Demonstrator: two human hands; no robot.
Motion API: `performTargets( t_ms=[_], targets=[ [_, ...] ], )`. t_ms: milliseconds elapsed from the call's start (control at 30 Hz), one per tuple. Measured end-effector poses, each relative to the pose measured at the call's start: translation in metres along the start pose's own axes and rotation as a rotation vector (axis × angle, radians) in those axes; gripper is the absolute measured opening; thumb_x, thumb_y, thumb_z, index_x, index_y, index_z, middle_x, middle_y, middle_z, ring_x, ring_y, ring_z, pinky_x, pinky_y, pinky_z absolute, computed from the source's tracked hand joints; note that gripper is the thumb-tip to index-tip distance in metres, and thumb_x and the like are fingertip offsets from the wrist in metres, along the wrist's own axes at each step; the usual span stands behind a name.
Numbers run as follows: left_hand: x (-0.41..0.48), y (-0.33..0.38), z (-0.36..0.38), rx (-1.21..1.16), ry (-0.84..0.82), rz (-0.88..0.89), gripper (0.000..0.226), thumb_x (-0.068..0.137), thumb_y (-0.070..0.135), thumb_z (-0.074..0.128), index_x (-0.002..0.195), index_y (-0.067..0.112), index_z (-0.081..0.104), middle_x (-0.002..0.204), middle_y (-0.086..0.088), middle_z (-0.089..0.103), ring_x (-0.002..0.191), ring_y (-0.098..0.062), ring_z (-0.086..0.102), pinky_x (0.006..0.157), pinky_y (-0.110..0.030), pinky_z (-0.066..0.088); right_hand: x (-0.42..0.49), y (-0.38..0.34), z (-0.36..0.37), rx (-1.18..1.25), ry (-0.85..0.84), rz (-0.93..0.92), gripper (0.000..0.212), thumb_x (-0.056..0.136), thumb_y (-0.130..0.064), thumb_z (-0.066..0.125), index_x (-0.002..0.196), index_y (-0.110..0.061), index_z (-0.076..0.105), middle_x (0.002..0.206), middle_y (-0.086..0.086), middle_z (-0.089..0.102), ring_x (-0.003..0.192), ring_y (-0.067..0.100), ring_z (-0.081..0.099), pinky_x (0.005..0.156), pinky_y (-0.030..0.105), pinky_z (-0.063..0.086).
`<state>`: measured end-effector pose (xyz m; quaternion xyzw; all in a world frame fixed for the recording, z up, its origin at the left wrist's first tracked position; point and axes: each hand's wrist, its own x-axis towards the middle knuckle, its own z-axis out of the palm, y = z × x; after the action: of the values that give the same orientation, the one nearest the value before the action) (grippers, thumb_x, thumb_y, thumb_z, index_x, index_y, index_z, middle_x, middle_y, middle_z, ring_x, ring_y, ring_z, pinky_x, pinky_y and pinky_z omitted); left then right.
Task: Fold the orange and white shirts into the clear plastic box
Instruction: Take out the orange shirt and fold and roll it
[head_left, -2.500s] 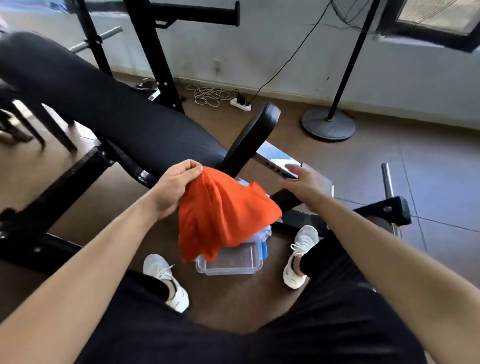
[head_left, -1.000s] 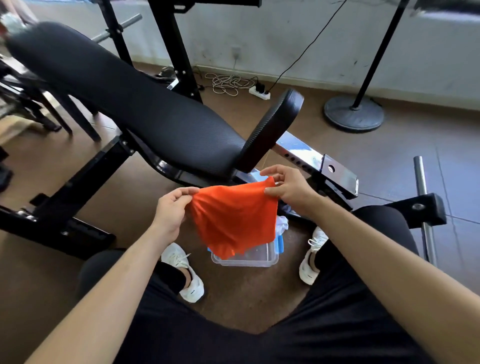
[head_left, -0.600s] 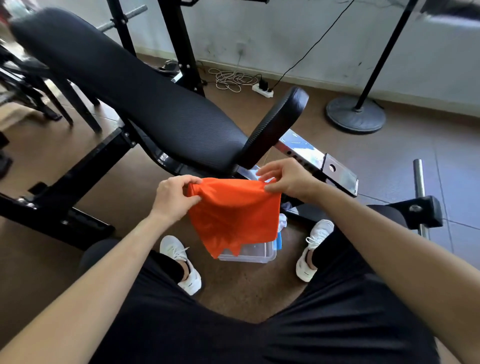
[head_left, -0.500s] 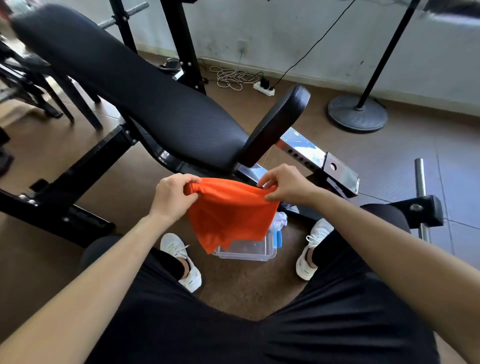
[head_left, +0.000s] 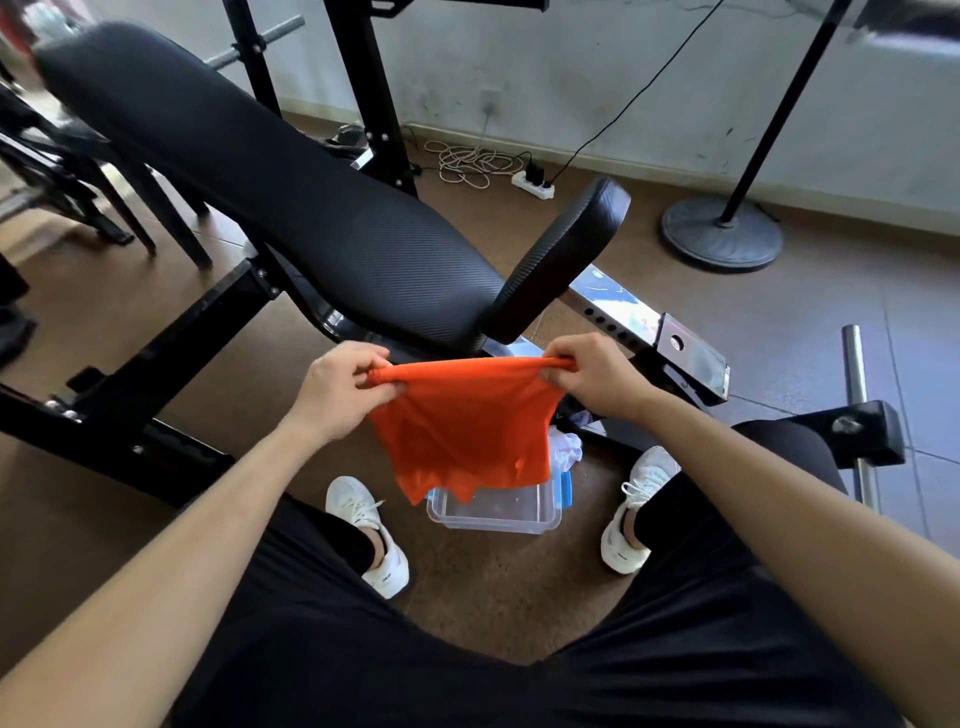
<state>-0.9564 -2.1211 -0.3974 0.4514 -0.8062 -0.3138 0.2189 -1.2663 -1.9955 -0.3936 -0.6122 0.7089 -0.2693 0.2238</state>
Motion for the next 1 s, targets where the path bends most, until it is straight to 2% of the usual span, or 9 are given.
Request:
performTargets(
  t_ms=[167,267,400,500,633,733,800,900,1000],
  targets=[
    [-0.011,-0.004,0.015,-0.311,-0.222,-0.109,0.010,0.080,0.012,0.082,0.082,0.020,0.075,0.066,0.011,0.071,0.060,-0.001,0.062,0.063,-0.016,0.053,-0.014,0.027,0.013,0.332,0.064,0.228,0.003,0.086,-0.011,0.076,0.084,-0.014,0.077,0.074,0.003,0.071,0.068,0.012,0.063,0.070,0.035,0.057],
    [-0.018,-0.013,0.043,-0.398,-0.162,-0.177,0.011,0.079,0.020,0.082,0.081,0.029,0.077,0.068,0.012,0.069,0.065,-0.005,0.059,0.065,-0.020,0.051,-0.027,0.045,0.029,0.431,0.110,0.366,0.003,0.086,-0.014,0.077,0.084,-0.015,0.078,0.075,0.007,0.071,0.069,0.014,0.065,0.070,0.037,0.060],
    [-0.022,-0.021,0.079,-0.363,0.000,-0.309,0.013,0.078,0.025,0.086,0.084,0.020,0.076,0.076,-0.001,0.072,0.068,-0.014,0.061,0.072,-0.038,0.056,-0.030,0.051,0.046,0.431,0.173,0.450,0.007,0.083,-0.017,0.078,0.083,-0.010,0.079,0.077,0.016,0.073,0.067,0.017,0.064,0.067,0.038,0.057],
    [-0.019,-0.011,0.090,-0.299,0.118,-0.343,0.020,0.072,0.033,0.089,0.080,0.024,0.073,0.073,0.001,0.074,0.064,-0.016,0.066,0.073,-0.040,0.059,-0.028,0.031,0.057,0.457,0.280,0.495,0.020,0.078,-0.028,0.076,0.076,-0.009,0.077,0.073,0.021,0.070,0.062,0.022,0.062,0.064,0.044,0.058],
    [-0.019,0.010,0.099,-0.399,0.063,-0.350,0.029,0.065,0.045,0.086,0.080,0.024,0.073,0.074,0.003,0.074,0.071,-0.019,0.071,0.073,-0.048,0.063,-0.029,0.005,0.072,0.573,0.248,0.439,0.018,0.085,-0.028,0.074,0.079,-0.012,0.079,0.074,0.016,0.074,0.071,0.031,0.073,0.068,0.048,0.063],
    [-0.021,0.023,0.106,-0.496,0.011,-0.315,0.027,0.068,0.046,0.085,0.084,0.026,0.074,0.078,0.000,0.075,0.076,-0.023,0.074,0.073,-0.050,0.063,-0.031,-0.015,0.076,0.638,0.208,0.362,0.017,0.095,-0.015,0.067,0.090,-0.003,0.078,0.080,0.017,0.075,0.067,0.012,0.070,0.060,0.023,0.059],
    [-0.022,0.028,0.111,-0.533,-0.051,-0.252,0.024,0.074,0.045,0.081,0.091,0.029,0.075,0.083,0.001,0.077,0.083,-0.024,0.075,0.079,-0.050,0.063,-0.033,-0.023,0.078,0.657,0.158,0.327,0.018,0.097,-0.016,0.065,0.098,-0.005,0.078,0.085,0.014,0.077,0.072,0.012,0.073,0.064,0.020,0.059],
    [-0.020,0.039,0.113,-0.693,-0.158,-0.225,0.015,0.094,0.025,0.063,0.103,0.026,0.076,0.093,0.001,0.078,0.093,-0.024,0.073,0.083,-0.037,0.061,-0.032,-0.025,0.078,0.659,0.123,0.287,0.014,0.092,-0.022,0.072,0.102,-0.013,0.078,0.090,0.008,0.078,0.083,0.021,0.076,0.075,0.033,0.064],
    [-0.021,0.046,0.107,-0.811,-0.309,-0.234,0.038,0.108,0.020,0.036,0.111,0.027,0.074,0.104,0.005,0.078,0.102,-0.014,0.072,0.086,-0.027,0.058,-0.029,-0.015,0.078,0.508,0.140,0.247,0.025,0.082,-0.033,0.082,0.101,-0.019,0.074,0.090,-0.005,0.075,0.083,0.012,0.072,0.077,0.022,0.060]
  ],
)
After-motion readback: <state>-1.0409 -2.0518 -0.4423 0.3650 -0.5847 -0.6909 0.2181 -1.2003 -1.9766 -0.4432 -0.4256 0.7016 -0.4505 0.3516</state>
